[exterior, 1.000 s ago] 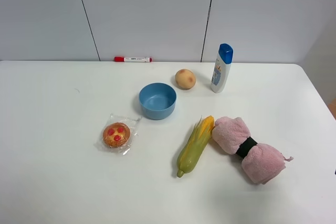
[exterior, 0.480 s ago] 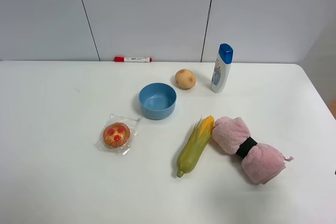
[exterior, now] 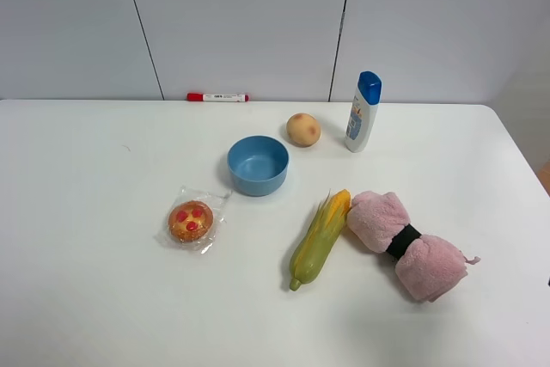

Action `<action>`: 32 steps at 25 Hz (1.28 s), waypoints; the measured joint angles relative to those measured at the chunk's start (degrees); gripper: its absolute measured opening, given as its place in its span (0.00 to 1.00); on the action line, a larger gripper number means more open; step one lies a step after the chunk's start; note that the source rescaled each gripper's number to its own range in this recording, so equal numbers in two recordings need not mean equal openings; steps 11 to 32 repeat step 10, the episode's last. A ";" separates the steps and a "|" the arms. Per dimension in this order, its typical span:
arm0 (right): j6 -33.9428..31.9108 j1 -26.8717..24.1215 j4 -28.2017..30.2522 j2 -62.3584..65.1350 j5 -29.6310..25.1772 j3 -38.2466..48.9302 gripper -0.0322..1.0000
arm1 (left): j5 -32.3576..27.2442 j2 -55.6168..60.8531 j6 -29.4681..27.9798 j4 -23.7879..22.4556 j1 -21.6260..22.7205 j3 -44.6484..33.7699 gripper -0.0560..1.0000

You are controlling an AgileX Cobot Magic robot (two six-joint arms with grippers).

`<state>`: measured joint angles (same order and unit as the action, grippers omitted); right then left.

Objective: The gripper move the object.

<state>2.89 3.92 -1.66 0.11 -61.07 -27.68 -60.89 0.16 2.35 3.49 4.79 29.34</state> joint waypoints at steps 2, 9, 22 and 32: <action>0.00 0.00 0.00 0.00 0.00 0.00 1.00 | 0.00 0.00 0.00 0.00 0.00 0.00 0.87; 0.00 0.00 0.00 0.00 0.00 0.00 1.00 | 0.00 0.00 0.00 0.00 0.00 0.00 0.87; 0.00 0.00 0.00 0.00 0.00 0.00 1.00 | 0.00 0.00 0.00 0.00 0.00 0.00 0.87; 0.00 0.00 0.00 0.00 0.00 0.00 1.00 | 0.00 0.00 0.00 0.00 0.00 0.00 0.87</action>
